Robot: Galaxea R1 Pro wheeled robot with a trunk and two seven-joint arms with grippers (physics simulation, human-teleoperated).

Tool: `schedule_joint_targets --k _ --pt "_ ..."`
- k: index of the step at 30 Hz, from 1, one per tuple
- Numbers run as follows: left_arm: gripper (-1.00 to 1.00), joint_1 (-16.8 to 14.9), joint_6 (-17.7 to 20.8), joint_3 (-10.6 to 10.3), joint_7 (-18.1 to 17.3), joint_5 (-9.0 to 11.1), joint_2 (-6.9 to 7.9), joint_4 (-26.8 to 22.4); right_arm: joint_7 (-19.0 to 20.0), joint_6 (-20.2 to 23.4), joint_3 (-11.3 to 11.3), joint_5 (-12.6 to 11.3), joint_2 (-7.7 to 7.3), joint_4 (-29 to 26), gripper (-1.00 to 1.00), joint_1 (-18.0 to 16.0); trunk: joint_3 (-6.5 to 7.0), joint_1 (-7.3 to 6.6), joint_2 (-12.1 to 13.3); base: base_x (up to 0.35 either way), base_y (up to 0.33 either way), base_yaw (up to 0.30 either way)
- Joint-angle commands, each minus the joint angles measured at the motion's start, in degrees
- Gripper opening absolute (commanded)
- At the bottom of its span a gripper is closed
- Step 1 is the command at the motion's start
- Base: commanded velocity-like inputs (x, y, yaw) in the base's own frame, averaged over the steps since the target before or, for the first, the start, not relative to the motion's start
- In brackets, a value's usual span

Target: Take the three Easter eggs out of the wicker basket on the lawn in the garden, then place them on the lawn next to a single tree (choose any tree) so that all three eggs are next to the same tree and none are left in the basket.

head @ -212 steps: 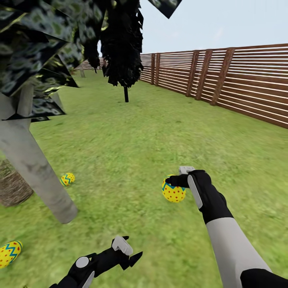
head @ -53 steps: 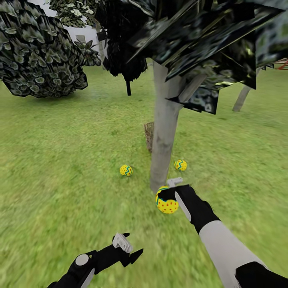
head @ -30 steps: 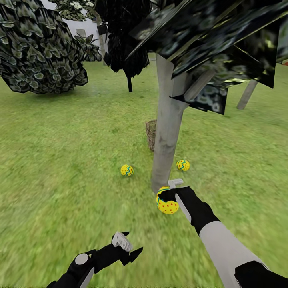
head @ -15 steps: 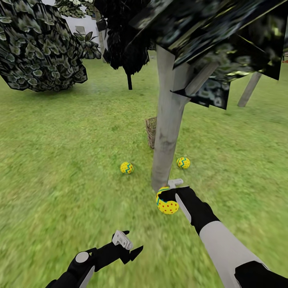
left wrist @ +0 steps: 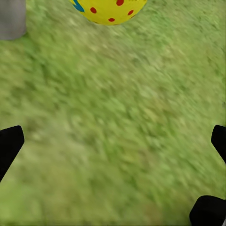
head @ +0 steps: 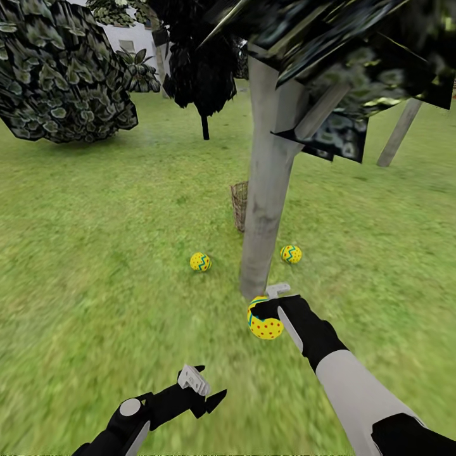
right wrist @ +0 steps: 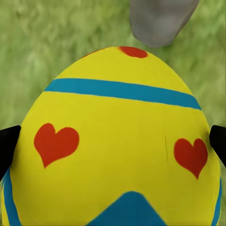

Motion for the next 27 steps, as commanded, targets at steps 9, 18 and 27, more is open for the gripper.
schedule_joint_targets --k 9,18,27 --pt "1.00 -0.03 0.54 -0.09 -0.04 0.60 0.05 -0.06 -0.15 0.06 0.22 -0.33 -0.02 -0.29 -1.00 -0.03 -1.85 1.97 -3.64 0.000 0.000 0.000" --pt "1.00 -0.03 0.54 -0.09 -0.04 0.54 0.05 -0.06 -0.09 -0.10 -0.07 -0.35 -0.02 -0.26 -1.00 -0.03 -3.76 3.95 -7.25 0.000 0.000 0.000" --pt "1.00 -0.03 0.55 -0.09 -0.04 0.53 0.05 -0.06 -0.19 -3.52 -0.66 -1.10 -0.02 0.23 -1.00 -0.03 -6.18 5.93 -10.86 0.000 0.000 0.000"
